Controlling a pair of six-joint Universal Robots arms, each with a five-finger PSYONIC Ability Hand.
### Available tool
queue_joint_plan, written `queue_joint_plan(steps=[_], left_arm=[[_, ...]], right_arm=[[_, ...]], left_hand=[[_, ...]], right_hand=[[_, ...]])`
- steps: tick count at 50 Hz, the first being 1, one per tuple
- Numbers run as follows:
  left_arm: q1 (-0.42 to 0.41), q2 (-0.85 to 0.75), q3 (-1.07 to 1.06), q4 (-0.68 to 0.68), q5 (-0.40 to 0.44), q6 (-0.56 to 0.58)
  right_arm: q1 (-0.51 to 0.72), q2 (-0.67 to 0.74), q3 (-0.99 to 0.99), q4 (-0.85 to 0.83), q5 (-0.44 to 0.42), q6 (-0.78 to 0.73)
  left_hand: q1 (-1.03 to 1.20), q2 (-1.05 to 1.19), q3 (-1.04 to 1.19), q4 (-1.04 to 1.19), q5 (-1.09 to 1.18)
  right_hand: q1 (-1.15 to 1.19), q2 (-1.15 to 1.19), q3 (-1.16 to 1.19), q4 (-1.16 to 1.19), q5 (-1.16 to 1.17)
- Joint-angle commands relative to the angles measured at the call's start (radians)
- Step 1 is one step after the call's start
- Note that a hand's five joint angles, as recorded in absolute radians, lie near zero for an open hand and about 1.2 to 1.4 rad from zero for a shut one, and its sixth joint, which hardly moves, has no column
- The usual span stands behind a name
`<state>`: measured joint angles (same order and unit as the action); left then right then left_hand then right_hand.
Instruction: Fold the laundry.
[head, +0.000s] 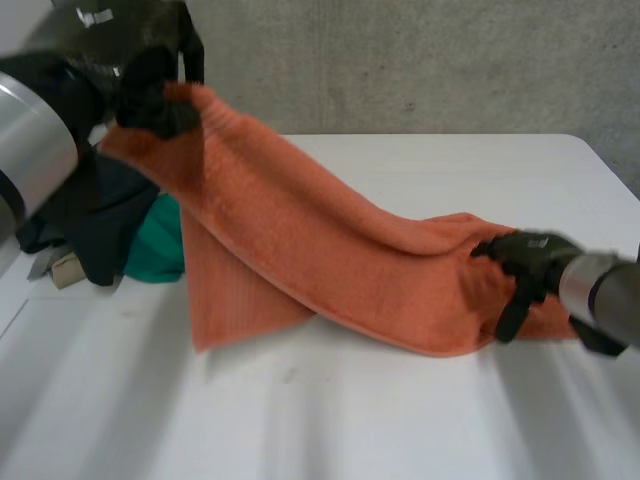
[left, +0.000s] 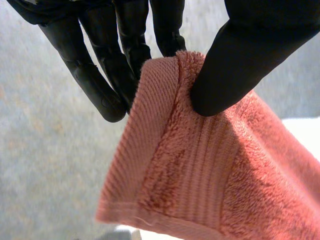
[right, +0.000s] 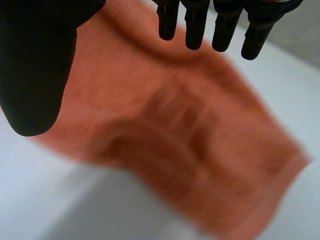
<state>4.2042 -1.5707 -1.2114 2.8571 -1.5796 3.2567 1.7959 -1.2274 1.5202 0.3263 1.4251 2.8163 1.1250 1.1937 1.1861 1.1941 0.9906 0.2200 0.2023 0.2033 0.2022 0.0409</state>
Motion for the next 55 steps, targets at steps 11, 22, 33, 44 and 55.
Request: queue_joint_plan(steps=[11,22,33,44,55], left_arm=[[0.005,0.0,0.07,-0.039,-0.043,-0.089],[0.069,0.001,0.024,-0.036,-0.045,-0.097],[0.194,-0.123,-0.151,-0.036,0.039,0.07],[0.191,-0.505,0.129,0.008,0.052,0.077],[0.212,-0.368,0.434,0.341,-0.034,-0.235]], right_arm=[[0.025,0.137,0.175,-0.503,0.014,0.052],[-0.007,0.031,0.178,-0.426,-0.09,0.042],[-0.219,-0.143,-0.09,0.205,-0.271,-0.27],[-0.096,0.181,-0.474,0.303,-0.117,-0.439],[-0.101,0.057,-0.605,-0.49,-0.1,-0.02]], left_hand=[[0.271,0.203,0.21,0.202,0.231],[0.271,0.203,0.21,0.202,0.231],[0.271,0.203,0.21,0.202,0.231],[0.271,0.203,0.21,0.202,0.231],[0.271,0.203,0.21,0.202,0.231]], right_hand=[[0.73,0.748,0.747,0.748,0.734],[1.176,1.194,1.193,1.194,1.181],[1.176,1.194,1.193,1.194,1.181],[1.176,1.194,1.193,1.194,1.181],[1.176,1.194,1.193,1.194,1.181]])
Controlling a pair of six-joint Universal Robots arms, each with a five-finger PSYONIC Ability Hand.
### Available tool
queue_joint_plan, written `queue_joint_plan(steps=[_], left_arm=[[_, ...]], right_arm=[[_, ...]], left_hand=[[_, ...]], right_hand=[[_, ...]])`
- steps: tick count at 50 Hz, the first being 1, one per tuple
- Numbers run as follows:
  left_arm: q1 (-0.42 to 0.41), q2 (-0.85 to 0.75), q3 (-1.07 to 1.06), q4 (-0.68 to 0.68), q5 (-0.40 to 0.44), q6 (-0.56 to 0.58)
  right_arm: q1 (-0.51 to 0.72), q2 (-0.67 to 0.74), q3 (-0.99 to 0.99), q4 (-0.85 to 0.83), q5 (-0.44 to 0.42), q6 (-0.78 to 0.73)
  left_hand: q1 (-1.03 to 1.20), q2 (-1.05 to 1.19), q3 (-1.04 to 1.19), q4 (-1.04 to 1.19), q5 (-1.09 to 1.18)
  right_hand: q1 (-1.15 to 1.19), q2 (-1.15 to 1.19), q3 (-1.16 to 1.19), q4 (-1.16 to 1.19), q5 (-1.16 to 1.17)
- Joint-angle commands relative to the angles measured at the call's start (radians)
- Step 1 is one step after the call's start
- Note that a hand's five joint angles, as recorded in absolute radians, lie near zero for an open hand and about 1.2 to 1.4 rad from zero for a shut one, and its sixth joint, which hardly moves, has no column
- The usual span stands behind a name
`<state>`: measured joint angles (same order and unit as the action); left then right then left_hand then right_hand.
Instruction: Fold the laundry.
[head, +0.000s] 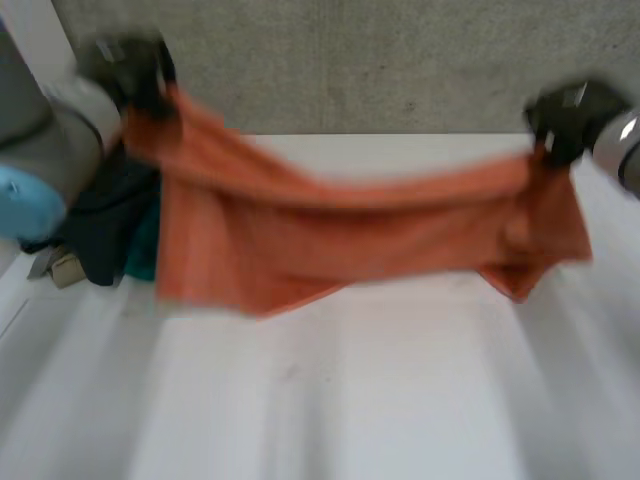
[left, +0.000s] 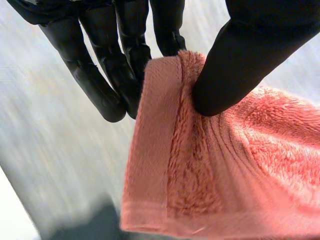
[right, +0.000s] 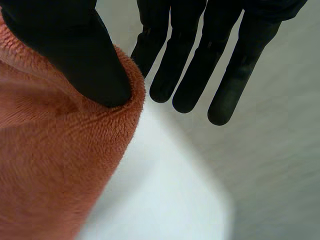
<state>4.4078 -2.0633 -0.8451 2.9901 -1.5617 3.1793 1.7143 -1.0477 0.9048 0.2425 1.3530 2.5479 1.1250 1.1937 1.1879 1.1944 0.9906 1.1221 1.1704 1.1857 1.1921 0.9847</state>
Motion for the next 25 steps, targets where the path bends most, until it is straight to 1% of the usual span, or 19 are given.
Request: queue_joint_plan(steps=[1,2,5,6,7,9,12,13,16,17,20,21,23,24,25], left_arm=[[0.005,0.133,0.06,0.226,-0.055,-0.156],[0.008,0.138,0.032,0.251,-0.054,-0.147],[0.009,0.138,-0.021,0.259,-0.054,-0.122],[0.009,0.137,-0.058,0.257,-0.052,-0.101],[0.007,0.134,-0.08,0.256,-0.051,-0.088],[0.004,0.118,-0.142,0.248,-0.057,-0.053],[0.004,0.098,-0.213,0.233,-0.06,-0.032],[0.004,0.074,-0.256,0.219,-0.061,-0.021],[0.002,0.028,-0.311,0.199,-0.064,-0.013],[0.002,-0.007,-0.334,0.181,-0.07,-0.013],[0.004,-0.066,-0.351,0.152,-0.084,-0.013],[0.008,-0.105,-0.35,0.13,-0.096,-0.013],[0.007,-0.141,-0.345,0.106,-0.109,-0.015],[0.007,-0.155,-0.344,0.096,-0.112,-0.013],[0.002,-0.181,-0.336,0.08,-0.116,-0.013]], right_arm=[[-0.024,-0.135,0.017,-0.413,-0.041,0.273],[-0.039,-0.143,0.023,-0.395,-0.082,0.313],[-0.07,-0.137,0.022,-0.339,-0.152,0.34],[-0.082,-0.132,0.02,-0.288,-0.196,0.345],[-0.082,-0.13,0.019,-0.257,-0.215,0.345],[-0.085,-0.115,0.019,-0.163,-0.267,0.33],[-0.087,-0.086,0.025,-0.068,-0.314,0.292],[-0.087,-0.062,0.028,-0.007,-0.34,0.252],[-0.084,-0.016,0.037,0.082,-0.36,0.168],[-0.082,0.023,0.043,0.136,-0.362,0.097],[-0.079,0.087,0.054,0.213,-0.356,-0.021],[-0.075,0.133,0.061,0.257,-0.344,-0.1],[-0.068,0.178,0.066,0.294,-0.328,-0.178],[-0.064,0.199,0.068,0.306,-0.318,-0.214],[-0.056,0.239,0.071,0.32,-0.293,-0.277]], left_hand=[[0.271,0.203,0.208,0.202,0.231],[0.271,0.203,0.208,0.202,0.231],[0.271,0.203,0.208,0.202,0.231],[0.271,0.203,0.208,0.202,0.231],[0.271,0.203,0.208,0.202,0.231],[0.271,0.203,0.208,0.202,0.231],[0.271,0.203,0.208,0.202,0.231],[0.271,0.203,0.208,0.202,0.231],[0.271,0.203,0.208,0.202,0.231],[0.271,0.203,0.208,0.202,0.231],[0.271,0.203,0.208,0.202,0.231],[0.271,0.203,0.208,0.202,0.231],[0.271,0.203,0.208,0.202,0.231],[0.245,0.177,0.183,0.176,0.205],[0.155,0.086,0.092,0.086,0.115]], right_hand=[[0.274,0.226,0.211,0.204,0.237],[0.274,0.226,0.211,0.204,0.237],[0.274,0.226,0.211,0.204,0.237],[0.274,0.226,0.211,0.204,0.237],[0.274,0.226,0.211,0.204,0.237],[0.274,0.226,0.211,0.204,0.237],[0.274,0.226,0.211,0.204,0.237],[0.274,0.226,0.211,0.204,0.237],[0.274,0.226,0.211,0.204,0.237],[0.274,0.226,0.211,0.204,0.237],[0.274,0.226,0.211,0.204,0.237],[0.274,0.226,0.211,0.204,0.237],[0.274,0.226,0.211,0.204,0.237],[0.274,0.226,0.211,0.204,0.237],[0.274,0.226,0.211,0.204,0.237]])
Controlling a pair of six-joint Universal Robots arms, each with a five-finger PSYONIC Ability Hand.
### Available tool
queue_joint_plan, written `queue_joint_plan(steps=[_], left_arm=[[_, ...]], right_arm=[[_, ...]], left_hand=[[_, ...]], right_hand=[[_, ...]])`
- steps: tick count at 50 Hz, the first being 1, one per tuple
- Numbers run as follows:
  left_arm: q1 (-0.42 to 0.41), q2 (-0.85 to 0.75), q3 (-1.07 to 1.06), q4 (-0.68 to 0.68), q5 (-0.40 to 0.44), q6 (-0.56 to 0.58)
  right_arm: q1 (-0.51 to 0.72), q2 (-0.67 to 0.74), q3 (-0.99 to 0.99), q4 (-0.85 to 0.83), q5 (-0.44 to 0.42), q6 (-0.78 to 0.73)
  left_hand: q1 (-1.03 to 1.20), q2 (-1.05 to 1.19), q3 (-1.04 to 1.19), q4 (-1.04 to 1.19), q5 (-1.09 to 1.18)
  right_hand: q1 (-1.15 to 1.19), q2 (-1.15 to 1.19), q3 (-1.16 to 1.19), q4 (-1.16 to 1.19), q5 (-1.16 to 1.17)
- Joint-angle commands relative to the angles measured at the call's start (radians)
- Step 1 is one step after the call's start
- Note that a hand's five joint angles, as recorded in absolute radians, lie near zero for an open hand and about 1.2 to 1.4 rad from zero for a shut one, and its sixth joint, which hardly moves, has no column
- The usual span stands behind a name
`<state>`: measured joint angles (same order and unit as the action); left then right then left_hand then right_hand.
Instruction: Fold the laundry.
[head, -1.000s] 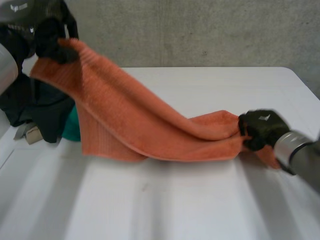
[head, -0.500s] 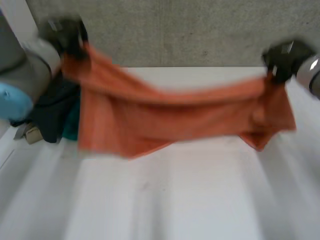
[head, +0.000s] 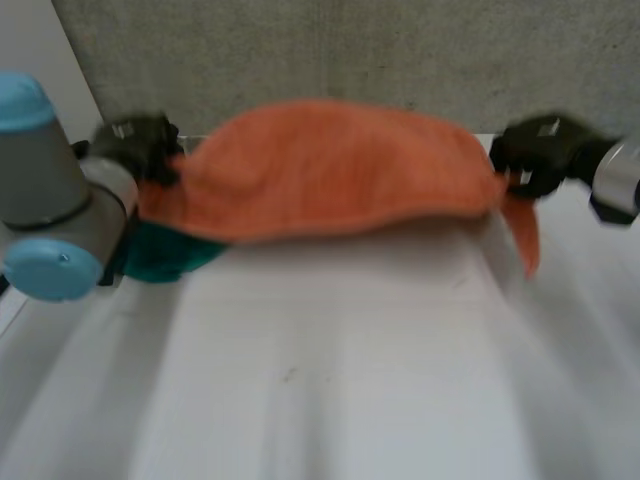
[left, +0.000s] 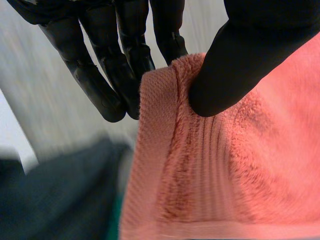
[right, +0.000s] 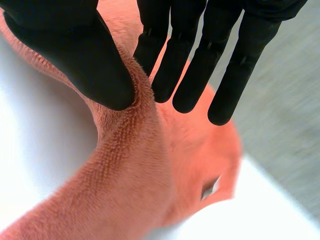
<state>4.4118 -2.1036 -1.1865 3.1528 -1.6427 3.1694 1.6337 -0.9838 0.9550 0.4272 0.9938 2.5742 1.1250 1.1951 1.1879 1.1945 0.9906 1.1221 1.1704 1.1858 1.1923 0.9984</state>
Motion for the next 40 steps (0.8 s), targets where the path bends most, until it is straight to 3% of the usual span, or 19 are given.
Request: queue_joint_plan(steps=[1,4,6,8,12,18,22,30,33,40], left_arm=[[-0.003,-0.15,0.01,-0.089,-0.035,-0.003],[-0.015,-0.173,0.025,-0.118,-0.042,0.001],[-0.02,-0.171,0.028,-0.125,-0.043,0.006],[-0.018,-0.159,0.024,-0.129,-0.04,0.021],[-0.017,-0.098,-0.001,-0.128,-0.039,0.064],[0.014,0.06,-0.149,-0.061,0.021,0.144],[0.026,0.128,-0.254,-0.019,0.082,0.243],[0.097,0.194,-0.401,0.018,0.168,0.451],[0.121,0.2,-0.423,0.016,0.202,0.48],[0.153,0.2,-0.436,0.015,0.241,0.466]], right_arm=[[0.029,0.192,0.022,0.134,0.083,-0.328],[0.04,0.229,0.027,0.102,0.132,-0.332],[0.046,0.228,0.039,0.068,0.146,-0.3],[0.051,0.212,0.073,0.01,0.161,-0.235],[0.054,0.125,0.163,-0.097,0.18,-0.109],[0.028,-0.117,0.37,-0.185,0.245,0.098],[-0.012,-0.18,0.467,-0.192,0.29,0.177],[-0.069,-0.203,0.593,-0.183,0.318,0.139],[-0.067,-0.203,0.634,-0.194,0.298,0.12],[-0.054,-0.193,0.692,-0.312,0.252,0.15]], left_hand=[[0.076,0.006,0.013,0.006,0.036],[-0.241,-0.311,-0.304,-0.31,-0.281],[-0.347,-0.417,-0.41,-0.417,-0.387],[-0.587,-0.657,-0.65,-0.656,-0.627],[-0.897,-0.967,-0.96,-0.966,-0.937],[-0.9,-0.97,-0.963,-0.969,-0.94],[-0.882,-0.952,-0.945,-0.952,-0.922],[-0.824,-0.894,-0.886,-0.893,-0.864],[-0.823,-0.894,-0.886,-0.893,-0.864],[-0.824,-0.894,-0.886,-0.893,-0.864]], right_hand=[[0.274,0.226,0.211,0.204,0.223],[0.274,0.226,0.211,0.204,0.223],[-0.176,-0.224,-0.239,-0.246,-0.227],[-0.838,-0.886,-0.902,-0.908,-0.889],[-0.933,-0.981,-0.996,-1.003,-0.983],[-0.948,-0.996,-1.011,-1.018,-0.998],[-0.948,-0.996,-1.011,-1.018,-0.998],[-0.904,-0.952,-0.968,-0.974,-0.955],[-0.792,-0.841,-0.856,-0.862,-0.843],[-0.792,-0.84,-0.856,-0.862,-0.843]])
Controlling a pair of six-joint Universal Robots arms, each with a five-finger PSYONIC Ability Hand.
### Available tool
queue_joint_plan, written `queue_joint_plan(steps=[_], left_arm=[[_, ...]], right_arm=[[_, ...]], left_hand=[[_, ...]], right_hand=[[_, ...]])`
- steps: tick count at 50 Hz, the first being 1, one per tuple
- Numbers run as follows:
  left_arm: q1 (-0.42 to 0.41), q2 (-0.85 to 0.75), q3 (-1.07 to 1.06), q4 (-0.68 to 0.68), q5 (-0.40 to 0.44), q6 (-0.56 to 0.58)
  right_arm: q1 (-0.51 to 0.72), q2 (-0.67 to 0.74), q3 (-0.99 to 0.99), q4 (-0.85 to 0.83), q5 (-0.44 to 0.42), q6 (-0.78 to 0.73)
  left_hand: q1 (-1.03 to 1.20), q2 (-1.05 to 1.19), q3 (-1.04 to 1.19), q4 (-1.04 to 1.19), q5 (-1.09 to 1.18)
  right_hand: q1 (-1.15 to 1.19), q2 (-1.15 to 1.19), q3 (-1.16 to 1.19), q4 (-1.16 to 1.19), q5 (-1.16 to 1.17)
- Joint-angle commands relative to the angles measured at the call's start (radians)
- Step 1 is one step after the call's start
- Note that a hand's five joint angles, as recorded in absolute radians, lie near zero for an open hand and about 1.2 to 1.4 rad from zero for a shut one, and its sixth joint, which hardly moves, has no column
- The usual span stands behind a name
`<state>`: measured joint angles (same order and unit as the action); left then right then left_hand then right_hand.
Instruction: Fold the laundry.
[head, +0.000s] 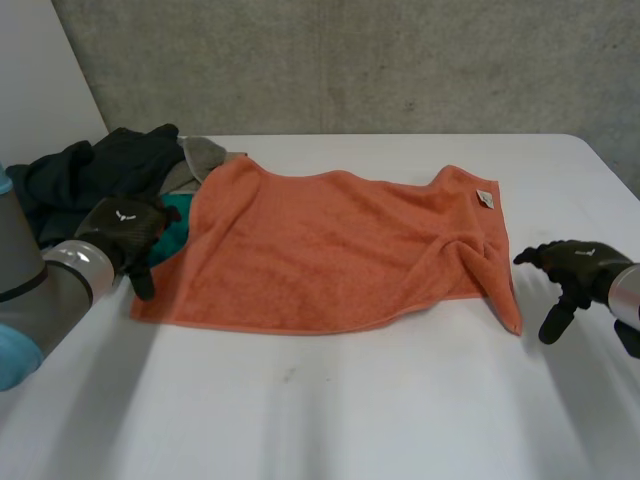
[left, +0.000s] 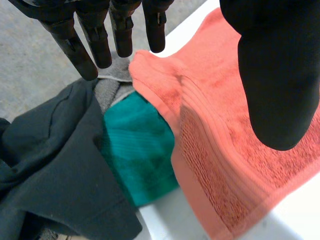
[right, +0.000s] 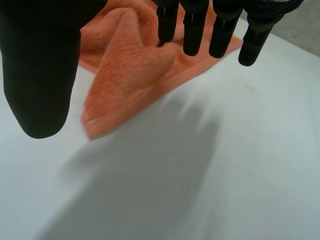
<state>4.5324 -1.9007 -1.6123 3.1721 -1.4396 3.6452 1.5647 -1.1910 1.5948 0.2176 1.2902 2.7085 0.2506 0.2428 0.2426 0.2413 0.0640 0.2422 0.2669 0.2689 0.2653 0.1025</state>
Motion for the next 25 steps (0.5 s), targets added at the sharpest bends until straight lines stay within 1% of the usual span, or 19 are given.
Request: queue_joint_plan(steps=[1,4,7,14,15,16,19,21,22,25], left_arm=[[0.039,-0.006,-0.011,-0.006,0.041,-0.017],[0.045,-0.006,-0.015,-0.006,0.045,-0.023],[0.045,-0.011,-0.021,-0.007,0.041,-0.02],[0.051,-0.015,-0.043,-0.006,0.042,-0.019],[0.053,-0.015,-0.044,-0.006,0.042,-0.019],[0.056,-0.015,-0.046,-0.003,0.044,-0.019],[0.059,-0.012,-0.046,-0.003,0.047,-0.019],[0.062,-0.012,-0.046,-0.001,0.048,-0.019],[0.063,-0.012,-0.046,-0.001,0.048,-0.019],[0.07,-0.011,-0.048,-0.004,0.05,-0.019]], right_arm=[[0.023,0.025,0.056,-0.139,-0.042,0.03],[0.038,0.054,0.048,-0.187,-0.023,0.072],[0.057,0.08,0.031,-0.195,-0.002,0.114],[0.109,0.174,-0.053,-0.184,0.119,0.217],[0.113,0.182,-0.061,-0.184,0.133,0.221],[0.124,0.195,-0.079,-0.188,0.159,0.235],[0.139,0.212,-0.104,-0.196,0.188,0.249],[0.149,0.218,-0.121,-0.207,0.213,0.251],[0.149,0.218,-0.125,-0.21,0.221,0.252],[0.144,0.193,-0.116,-0.23,0.25,0.257]], left_hand=[[0.054,0.062,0.062,0.063,0.066],[0.063,0.07,0.071,0.072,0.075],[0.066,0.073,0.074,0.075,0.078],[0.104,0.112,0.112,0.113,0.116],[0.104,0.112,0.112,0.113,0.116],[0.104,0.112,0.112,0.113,0.116],[0.104,0.112,0.112,0.113,0.116],[0.104,0.112,0.112,0.113,0.116],[0.104,0.112,0.112,0.113,0.116],[0.107,0.114,0.115,0.116,0.119]], right_hand=[[0.102,0.078,0.076,0.079,0.068],[0.173,0.148,0.146,0.15,0.138],[0.191,0.166,0.164,0.168,0.156],[0.29,0.266,0.264,0.267,0.255],[0.34,0.315,0.313,0.317,0.305],[0.48,0.455,0.453,0.457,0.445],[0.625,0.6,0.598,0.602,0.59],[1.087,1.062,1.06,1.064,1.052],[1.153,1.129,1.127,1.13,1.119],[1.154,1.129,1.127,1.131,1.119]])
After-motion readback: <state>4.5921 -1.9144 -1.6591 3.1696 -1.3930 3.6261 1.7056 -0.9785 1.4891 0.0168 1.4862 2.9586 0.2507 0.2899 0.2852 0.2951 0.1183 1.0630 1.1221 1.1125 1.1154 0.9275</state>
